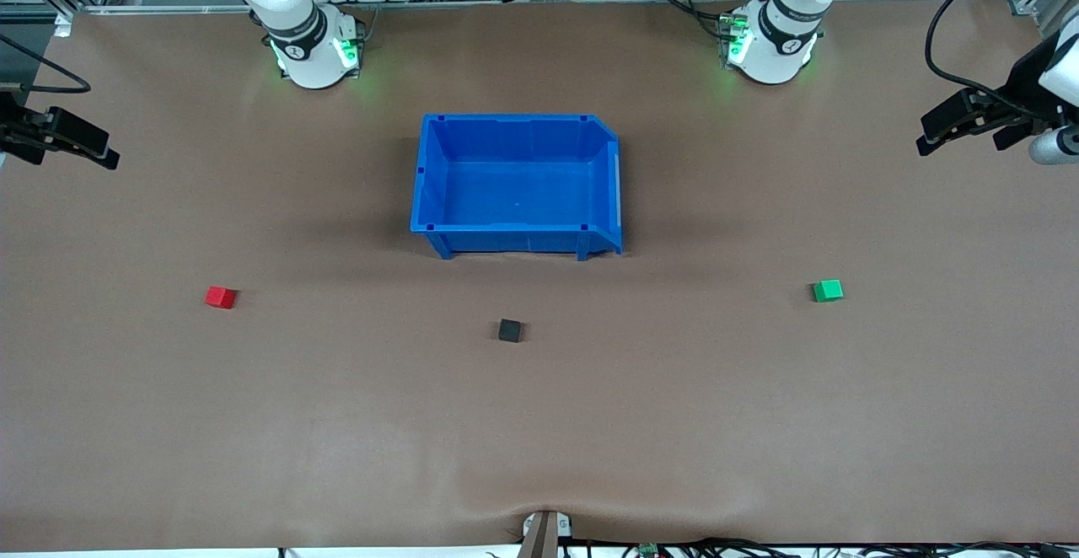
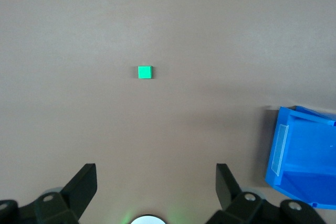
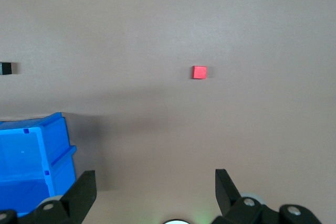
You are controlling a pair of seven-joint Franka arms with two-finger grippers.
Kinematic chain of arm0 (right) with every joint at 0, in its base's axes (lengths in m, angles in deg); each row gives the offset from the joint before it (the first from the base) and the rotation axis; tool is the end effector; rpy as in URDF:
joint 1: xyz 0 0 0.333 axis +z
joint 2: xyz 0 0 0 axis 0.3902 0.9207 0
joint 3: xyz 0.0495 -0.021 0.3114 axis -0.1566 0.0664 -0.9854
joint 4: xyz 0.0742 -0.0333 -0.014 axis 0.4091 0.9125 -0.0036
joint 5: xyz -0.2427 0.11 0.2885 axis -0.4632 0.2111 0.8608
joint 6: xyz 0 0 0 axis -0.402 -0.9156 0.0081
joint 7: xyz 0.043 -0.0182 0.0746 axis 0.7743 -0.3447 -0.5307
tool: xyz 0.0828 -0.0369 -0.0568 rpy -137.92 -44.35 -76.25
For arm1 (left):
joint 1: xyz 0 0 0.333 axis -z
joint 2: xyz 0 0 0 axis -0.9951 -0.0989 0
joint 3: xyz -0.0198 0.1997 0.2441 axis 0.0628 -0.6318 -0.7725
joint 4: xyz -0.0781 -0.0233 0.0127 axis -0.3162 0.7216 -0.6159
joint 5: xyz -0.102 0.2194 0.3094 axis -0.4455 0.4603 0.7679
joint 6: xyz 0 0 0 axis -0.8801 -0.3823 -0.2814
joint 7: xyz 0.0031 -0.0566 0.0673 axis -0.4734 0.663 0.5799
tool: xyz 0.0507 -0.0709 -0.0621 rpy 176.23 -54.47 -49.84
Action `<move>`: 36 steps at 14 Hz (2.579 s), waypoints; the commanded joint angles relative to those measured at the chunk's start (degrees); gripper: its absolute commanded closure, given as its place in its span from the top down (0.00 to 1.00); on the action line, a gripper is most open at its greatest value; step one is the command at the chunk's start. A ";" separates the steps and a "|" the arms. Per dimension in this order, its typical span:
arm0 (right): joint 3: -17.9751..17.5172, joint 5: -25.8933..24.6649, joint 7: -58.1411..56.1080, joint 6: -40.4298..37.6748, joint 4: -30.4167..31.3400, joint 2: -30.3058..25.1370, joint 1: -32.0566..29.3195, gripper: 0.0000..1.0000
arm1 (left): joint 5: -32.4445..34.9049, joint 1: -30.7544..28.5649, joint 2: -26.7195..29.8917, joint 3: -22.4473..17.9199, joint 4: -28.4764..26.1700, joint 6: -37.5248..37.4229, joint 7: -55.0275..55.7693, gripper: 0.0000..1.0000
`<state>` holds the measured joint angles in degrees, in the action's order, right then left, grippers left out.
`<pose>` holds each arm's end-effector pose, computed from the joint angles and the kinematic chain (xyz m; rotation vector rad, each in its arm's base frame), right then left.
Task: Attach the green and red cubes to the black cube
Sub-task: 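Move the left gripper down toward the green cube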
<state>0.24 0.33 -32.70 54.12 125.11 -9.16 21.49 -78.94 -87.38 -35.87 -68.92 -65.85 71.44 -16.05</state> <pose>0.5420 -0.0258 0.6488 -3.1221 0.1392 0.1059 0.5295 -0.0369 0.6533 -3.1180 -0.0806 -0.0272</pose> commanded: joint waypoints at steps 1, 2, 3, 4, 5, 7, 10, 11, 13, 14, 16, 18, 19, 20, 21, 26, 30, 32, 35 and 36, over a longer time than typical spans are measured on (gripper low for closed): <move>-1.09 -0.76 -0.96 0.27 1.58 -1.68 -1.51 1.00 | 0.38 0.15 -0.65 0.12 1.38 -0.49 -0.07 1.00; -1.09 -0.76 -0.96 0.27 1.58 -1.68 -1.42 1.00 | 0.46 0.07 -0.73 0.12 1.38 -0.49 -0.08 1.00; -1.09 -0.67 -0.96 0.36 1.58 -1.68 -1.42 1.00 | 0.46 -0.02 -0.74 0.04 1.38 -0.49 -0.08 1.00; -1.09 -0.41 -0.96 0.36 1.58 -1.59 -1.42 1.00 | 0.38 -0.11 -0.74 0.04 1.38 -0.49 0.36 1.00; -1.09 -0.41 -0.96 0.27 1.58 -1.59 -1.42 1.00 | 0.37 -0.20 -0.74 -0.05 1.38 -0.49 0.45 1.00; -1.09 -0.41 -0.88 0.27 1.49 -1.59 -1.42 1.00 | 0.37 -0.37 -0.74 -0.05 1.03 -0.49 0.45 1.00; -1.09 -0.32 -0.88 0.27 1.49 -1.59 -1.51 1.00 | 0.37 -0.37 -1.79 -0.05 0.41 -0.75 0.36 1.00; -1.09 -0.32 -0.88 0.27 1.41 -1.51 -1.51 1.00 | 0.37 -0.37 -1.88 -0.05 0.41 -0.75 0.36 1.00; -1.09 -0.32 -0.88 0.27 1.32 -1.50 -1.51 1.00 | 0.37 -0.37 -2.31 -0.14 -0.20 -0.84 0.36 1.00; -1.09 -0.32 -0.88 0.27 1.32 -1.50 -1.51 1.00 | 0.37 -0.37 -2.32 -0.14 -0.99 -0.84 0.45 1.00; -1.09 -0.32 -0.88 0.27 1.23 -1.42 -1.60 1.00 | 0.37 -0.37 -2.32 -0.23 -2.22 -1.01 0.54 1.00; -1.09 -0.32 -0.88 0.27 1.14 -1.33 -1.60 1.00 | 0.46 -0.46 -2.84 -0.23 -2.66 -0.93 0.36 1.00; -1.09 -0.32 -0.88 0.27 1.05 -1.33 -1.60 1.00 | 0.46 -0.46 -2.84 -0.23 -3.36 -0.40 0.36 1.00; -1.09 -0.23 -0.88 0.36 1.05 -1.24 -1.60 1.00 | 0.46 -0.46 -2.84 -0.23 -4.24 0.21 0.36 1.00; -1.09 -0.23 -0.96 0.45 0.97 -1.24 -1.51 1.00 | 0.46 -0.64 -2.67 -0.23 -5.20 1.09 0.36 1.00; -1.00 -0.06 -0.96 0.45 0.88 -0.89 -1.78 1.00 | 2.82 -1.16 -2.32 -0.32 -9.69 3.73 0.36 1.00; -0.83 -0.06 -0.79 0.27 0.79 -0.71 -1.86 1.00 | 4.15 -1.25 -1.88 -0.14 -15.57 9.16 0.36 1.00; -0.83 -0.06 -0.79 0.27 0.97 -0.28 -2.39 1.00 | 4.24 -1.25 -1.70 -0.23 -18.64 12.85 0.36 1.00; -0.83 -0.06 -0.96 0.19 1.05 -0.27 -2.39 1.00 | 4.15 -2.48 -1.79 -0.05 -20.68 15.86 0.19 1.00; -0.83 -0.06 -1.05 0.27 1.05 -0.27 -2.30 1.00 | 4.15 -2.66 -1.79 -0.05 -21.38 16.91 0.19 1.00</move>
<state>0.30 0.34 -32.90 54.16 125.64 -9.05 20.41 -75.97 -89.09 -39.26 -69.39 -84.93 86.17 -16.02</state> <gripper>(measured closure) 0.000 0.000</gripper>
